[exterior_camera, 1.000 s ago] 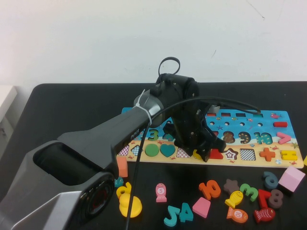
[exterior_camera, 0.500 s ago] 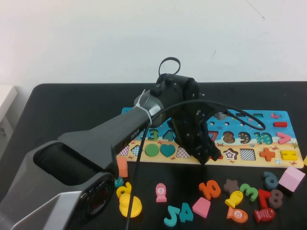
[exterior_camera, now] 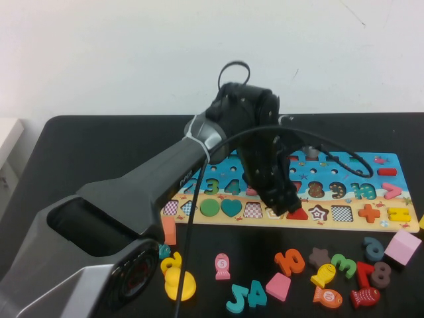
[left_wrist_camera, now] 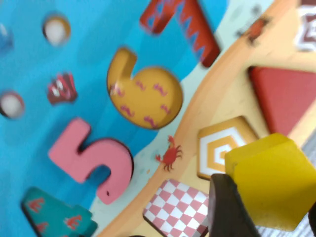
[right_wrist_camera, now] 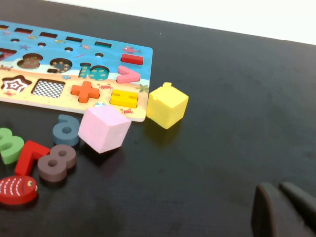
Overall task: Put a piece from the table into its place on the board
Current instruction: Place the "Pentagon" into the hole of the Pentagon
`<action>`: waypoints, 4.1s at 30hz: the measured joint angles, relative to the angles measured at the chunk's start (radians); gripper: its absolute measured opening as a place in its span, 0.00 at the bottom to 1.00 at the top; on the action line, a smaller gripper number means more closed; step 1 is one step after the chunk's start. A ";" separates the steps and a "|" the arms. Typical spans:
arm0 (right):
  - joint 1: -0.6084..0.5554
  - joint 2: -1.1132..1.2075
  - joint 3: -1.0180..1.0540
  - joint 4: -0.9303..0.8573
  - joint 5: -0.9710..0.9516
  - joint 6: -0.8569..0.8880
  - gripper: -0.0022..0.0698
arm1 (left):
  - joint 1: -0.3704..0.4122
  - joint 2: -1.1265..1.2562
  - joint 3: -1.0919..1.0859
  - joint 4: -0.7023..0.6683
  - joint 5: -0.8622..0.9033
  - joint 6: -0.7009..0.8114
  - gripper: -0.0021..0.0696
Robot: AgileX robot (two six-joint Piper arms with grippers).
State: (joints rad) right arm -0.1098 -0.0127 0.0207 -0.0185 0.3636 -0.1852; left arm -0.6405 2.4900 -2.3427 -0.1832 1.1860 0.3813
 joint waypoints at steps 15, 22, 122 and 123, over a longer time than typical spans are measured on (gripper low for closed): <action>0.000 0.000 0.000 0.000 0.000 0.000 0.06 | 0.000 0.038 -0.021 0.001 0.014 0.214 0.45; 0.000 0.000 0.000 0.000 0.000 0.000 0.06 | 0.000 0.040 -0.021 0.001 -0.008 0.247 0.45; 0.000 0.000 0.000 0.000 0.000 0.000 0.06 | 0.030 0.013 -0.034 0.052 -0.050 0.138 0.32; 0.000 0.000 0.000 0.000 0.000 0.000 0.06 | 0.030 0.013 -0.034 0.041 -0.065 0.117 0.23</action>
State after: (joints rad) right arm -0.1098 -0.0127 0.0207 -0.0185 0.3636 -0.1847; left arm -0.6102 2.5027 -2.3772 -0.1423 1.1210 0.4981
